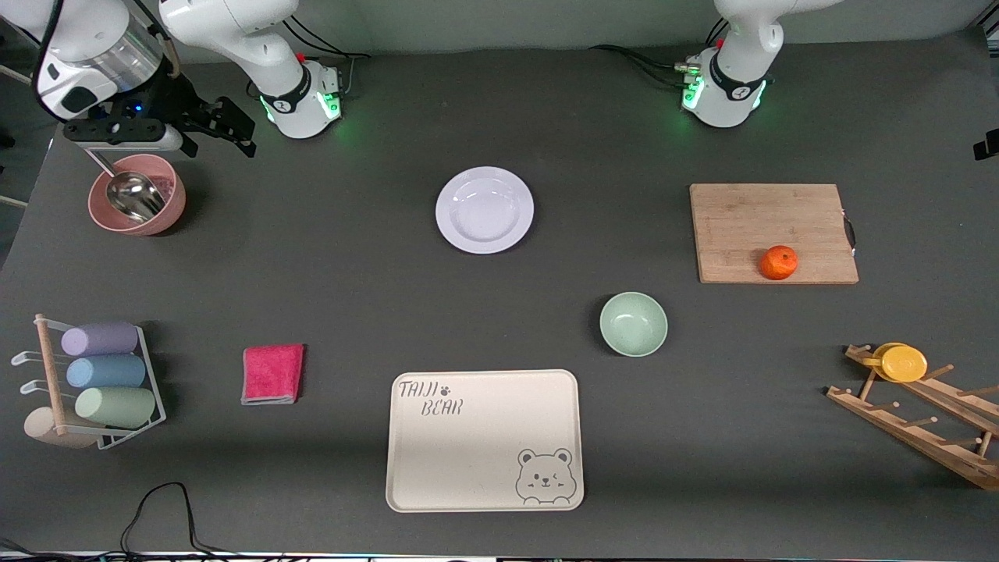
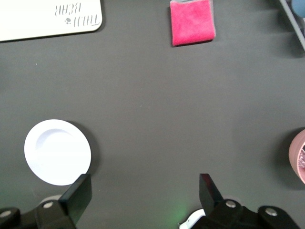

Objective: Place orange and plate with both arms
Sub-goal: 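Reach the right gripper to the white plate while the left gripper reaches the orange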

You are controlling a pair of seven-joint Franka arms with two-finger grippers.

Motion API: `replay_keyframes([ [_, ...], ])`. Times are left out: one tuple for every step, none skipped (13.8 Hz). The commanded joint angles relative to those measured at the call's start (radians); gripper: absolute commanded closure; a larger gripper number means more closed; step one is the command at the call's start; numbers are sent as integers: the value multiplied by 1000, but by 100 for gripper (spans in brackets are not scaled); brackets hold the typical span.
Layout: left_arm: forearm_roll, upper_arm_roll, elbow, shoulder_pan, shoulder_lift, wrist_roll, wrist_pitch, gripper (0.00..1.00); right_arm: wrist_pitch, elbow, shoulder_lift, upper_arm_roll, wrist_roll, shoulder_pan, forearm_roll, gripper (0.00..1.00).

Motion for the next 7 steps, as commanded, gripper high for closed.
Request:
replay_keyframes([
  [-24, -6, -97, 4, -24, -9, 68, 0, 19, -18, 22, -8, 12, 9, 80, 0],
  [-32, -6, -143, 2, -33, -31, 102, 0, 21, -18, 36, -8, -4, 9, 100, 0],
  [-37, -7, -198, -1, -47, -52, 149, 0, 28, -18, 51, -8, -30, 11, 118, 0],
  [-49, -7, -261, -2, -67, -58, 204, 0, 32, -21, 66, -11, -64, 11, 150, 0],
  [-63, -9, -334, -4, -88, -60, 272, 0, 33, -27, 82, -16, -105, 8, 190, 0],
  [-66, -9, -406, -4, -104, -60, 342, 0, 44, -45, 92, -16, -138, 5, 224, 0],
  [-68, -9, -475, -4, -110, -60, 420, 0, 82, -82, 94, -18, -159, 2, 255, 0],
])
